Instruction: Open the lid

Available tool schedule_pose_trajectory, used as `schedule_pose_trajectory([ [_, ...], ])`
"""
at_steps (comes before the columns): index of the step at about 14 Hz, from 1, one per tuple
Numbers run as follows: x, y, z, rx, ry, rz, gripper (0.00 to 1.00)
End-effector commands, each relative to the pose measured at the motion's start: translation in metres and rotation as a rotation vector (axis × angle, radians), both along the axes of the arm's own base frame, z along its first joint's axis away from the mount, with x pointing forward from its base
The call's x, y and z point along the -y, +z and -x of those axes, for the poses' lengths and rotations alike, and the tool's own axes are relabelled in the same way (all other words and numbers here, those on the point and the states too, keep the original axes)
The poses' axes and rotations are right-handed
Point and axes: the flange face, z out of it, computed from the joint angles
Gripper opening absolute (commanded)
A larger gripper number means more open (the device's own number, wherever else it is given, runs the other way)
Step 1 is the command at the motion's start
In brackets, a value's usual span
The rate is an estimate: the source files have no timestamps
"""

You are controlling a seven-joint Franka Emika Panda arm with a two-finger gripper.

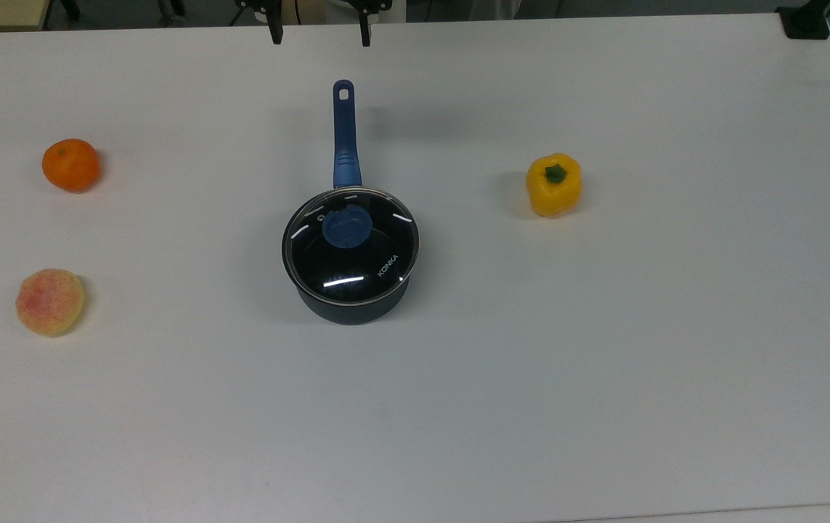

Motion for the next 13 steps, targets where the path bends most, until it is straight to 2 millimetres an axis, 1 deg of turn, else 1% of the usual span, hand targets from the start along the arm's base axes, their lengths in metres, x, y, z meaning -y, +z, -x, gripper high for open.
schedule_pose_trajectory([
  [1,-0.008,-0.003,0.007,-0.007,-0.018,-0.014,1.00],
  [6,-0.007,-0.002,0.009,-0.024,-0.014,-0.012,1.00],
  [7,-0.005,-0.006,0.008,-0.029,-0.008,-0.010,1.00],
  [9,-0.009,-0.012,0.005,-0.039,0.031,-0.004,1.00],
  [10,-0.010,-0.020,-0.001,-0.050,0.032,-0.002,1.00],
  [11,-0.011,-0.023,-0.006,-0.055,0.031,-0.002,1.00],
  [12,-0.015,-0.025,-0.014,-0.053,0.032,-0.001,1.00],
  [13,-0.019,-0.029,-0.018,-0.058,0.034,0.000,1.00],
])
